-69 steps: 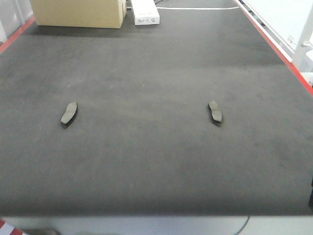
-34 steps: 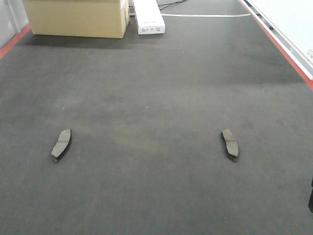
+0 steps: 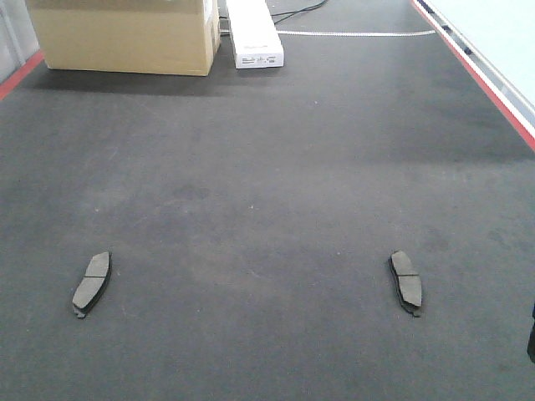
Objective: Move and align brake pads A on conveyor
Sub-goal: 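Position both held pads above the belt beside the placed pads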
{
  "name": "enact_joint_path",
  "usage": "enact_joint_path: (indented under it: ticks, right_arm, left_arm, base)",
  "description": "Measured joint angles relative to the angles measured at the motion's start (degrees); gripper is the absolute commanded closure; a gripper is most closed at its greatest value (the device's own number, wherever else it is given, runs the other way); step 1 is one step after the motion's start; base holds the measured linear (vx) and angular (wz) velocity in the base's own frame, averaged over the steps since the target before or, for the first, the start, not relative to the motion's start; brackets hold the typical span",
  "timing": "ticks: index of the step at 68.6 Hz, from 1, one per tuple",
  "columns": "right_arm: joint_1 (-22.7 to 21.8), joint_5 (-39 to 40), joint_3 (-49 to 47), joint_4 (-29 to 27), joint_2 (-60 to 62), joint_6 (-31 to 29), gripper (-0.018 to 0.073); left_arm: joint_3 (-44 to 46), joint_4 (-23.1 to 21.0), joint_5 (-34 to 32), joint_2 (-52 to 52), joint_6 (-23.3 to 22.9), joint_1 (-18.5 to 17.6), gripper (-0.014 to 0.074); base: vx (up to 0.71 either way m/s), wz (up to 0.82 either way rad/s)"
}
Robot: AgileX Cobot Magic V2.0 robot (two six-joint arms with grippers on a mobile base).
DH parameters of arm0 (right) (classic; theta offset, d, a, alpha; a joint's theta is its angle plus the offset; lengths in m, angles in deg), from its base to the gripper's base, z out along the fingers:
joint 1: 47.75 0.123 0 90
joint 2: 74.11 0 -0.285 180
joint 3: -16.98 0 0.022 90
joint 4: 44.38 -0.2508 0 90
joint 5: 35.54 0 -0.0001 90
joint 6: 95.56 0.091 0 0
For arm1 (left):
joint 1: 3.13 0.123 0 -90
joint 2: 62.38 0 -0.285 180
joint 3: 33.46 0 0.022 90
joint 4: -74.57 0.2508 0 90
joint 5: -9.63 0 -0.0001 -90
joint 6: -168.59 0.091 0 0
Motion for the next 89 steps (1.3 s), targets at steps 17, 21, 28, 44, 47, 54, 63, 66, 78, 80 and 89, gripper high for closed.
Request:
enact_joint_path:
  ticks: [17,21,28,44,47,54,63,66,78,80,89]
  right_arm:
    - [0.0,0.0,0.0,0.0,0.0,0.0,0.0564]
    - [0.0,0.0,0.0,0.0,0.0,0.0,0.0564]
    - [0.0,0.0,0.0,0.0,0.0,0.0,0.0564]
    - [0.0,0.0,0.0,0.0,0.0,0.0,0.0564]
    - [0.0,0.0,0.0,0.0,0.0,0.0,0.0564]
    - [0.0,0.0,0.0,0.0,0.0,0.0,0.0564]
    - [0.0,0.0,0.0,0.0,0.0,0.0,0.0564]
    - [0.0,0.0,0.0,0.0,0.0,0.0,0.0564]
    - [0.0,0.0,0.0,0.0,0.0,0.0,0.0564]
    - [0.0,0.0,0.0,0.0,0.0,0.0,0.0564]
    - [0.0,0.0,0.0,0.0,0.0,0.0,0.0564]
  left_arm:
    - [0.0,0.0,0.0,0.0,0.0,0.0,0.0603]
    - [0.0,0.0,0.0,0.0,0.0,0.0,0.0603]
    - [0.0,0.0,0.0,0.0,0.0,0.0,0.0603]
    - [0.0,0.0,0.0,0.0,0.0,0.0,0.0603]
    - [0.0,0.0,0.0,0.0,0.0,0.0,0.0603]
    - [0.0,0.0,0.0,0.0,0.0,0.0,0.0603]
    - [0.0,0.0,0.0,0.0,0.0,0.0,0.0603]
    - [0.0,0.0,0.0,0.0,0.0,0.0,0.0603]
    - [0.0,0.0,0.0,0.0,0.0,0.0,0.0603]
    - [0.0,0.0,0.0,0.0,0.0,0.0,0.0603]
    - [0.0,0.0,0.0,0.0,0.0,0.0,0.0603]
  base:
    - [0.02,-0.01]
    - [0.0,0.0]
    - [0.0,0.0]
    - [0.0,0.0]
    - [0.0,0.0]
    - [0.0,0.0]
    - [0.0,0.0]
    - [0.0,0.0]
    - [0.0,0.0]
    - [0.0,0.0]
    - [0.0,0.0]
